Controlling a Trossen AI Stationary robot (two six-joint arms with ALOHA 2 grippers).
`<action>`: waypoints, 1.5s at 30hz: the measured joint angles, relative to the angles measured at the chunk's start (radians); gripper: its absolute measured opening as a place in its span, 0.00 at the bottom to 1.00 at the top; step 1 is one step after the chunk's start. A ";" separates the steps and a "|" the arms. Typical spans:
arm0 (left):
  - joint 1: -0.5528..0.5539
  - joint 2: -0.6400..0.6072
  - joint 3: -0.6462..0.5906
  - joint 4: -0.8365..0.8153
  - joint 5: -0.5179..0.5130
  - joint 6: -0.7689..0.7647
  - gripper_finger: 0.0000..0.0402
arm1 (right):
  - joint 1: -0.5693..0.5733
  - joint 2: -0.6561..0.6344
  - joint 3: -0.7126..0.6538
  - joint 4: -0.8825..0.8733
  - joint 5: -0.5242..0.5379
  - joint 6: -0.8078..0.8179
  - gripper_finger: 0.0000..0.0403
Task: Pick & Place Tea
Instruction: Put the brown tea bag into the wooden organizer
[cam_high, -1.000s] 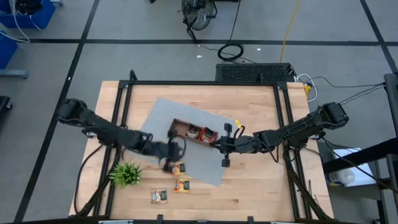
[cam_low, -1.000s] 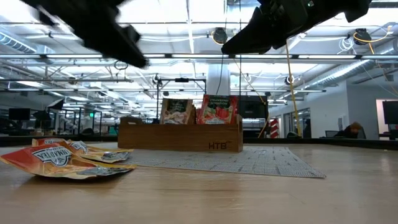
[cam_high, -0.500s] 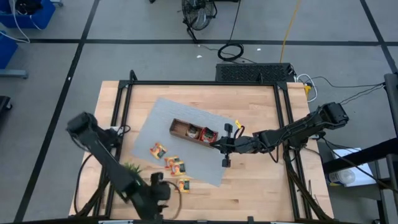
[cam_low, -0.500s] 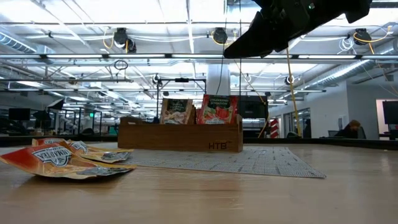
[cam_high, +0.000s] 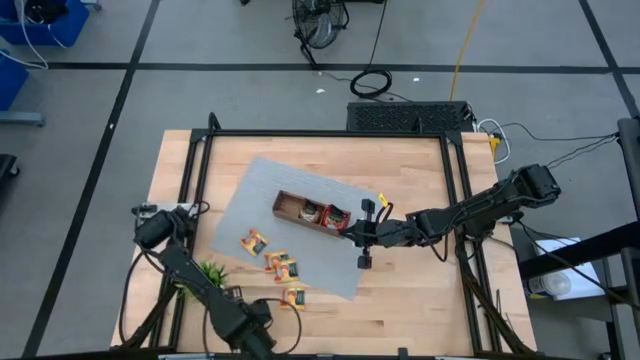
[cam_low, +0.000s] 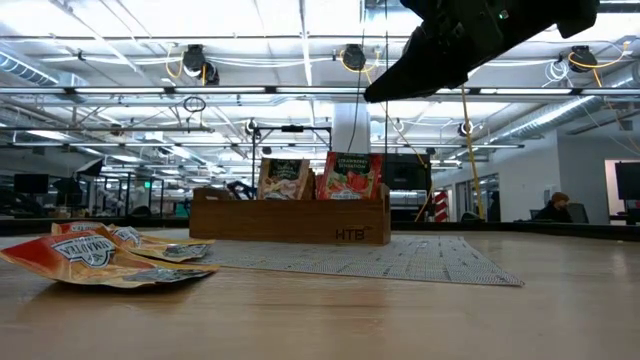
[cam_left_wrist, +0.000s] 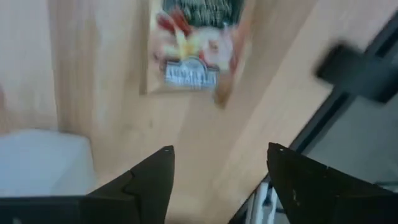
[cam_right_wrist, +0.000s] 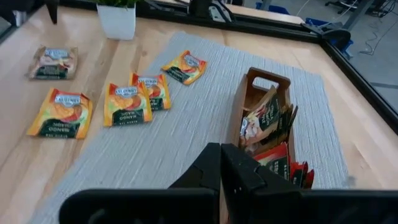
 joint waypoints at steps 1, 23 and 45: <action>0.003 -0.001 0.000 0.004 -0.016 -0.006 0.65 | 0.000 0.000 0.000 -0.002 0.000 -0.001 0.00; 0.025 -0.003 -0.148 0.039 -0.147 0.250 0.68 | 0.000 0.000 0.000 -0.022 -0.058 -0.015 0.00; 0.029 -0.153 -0.160 0.277 0.007 0.104 0.57 | 0.000 0.000 0.000 -0.021 -0.104 -0.008 0.00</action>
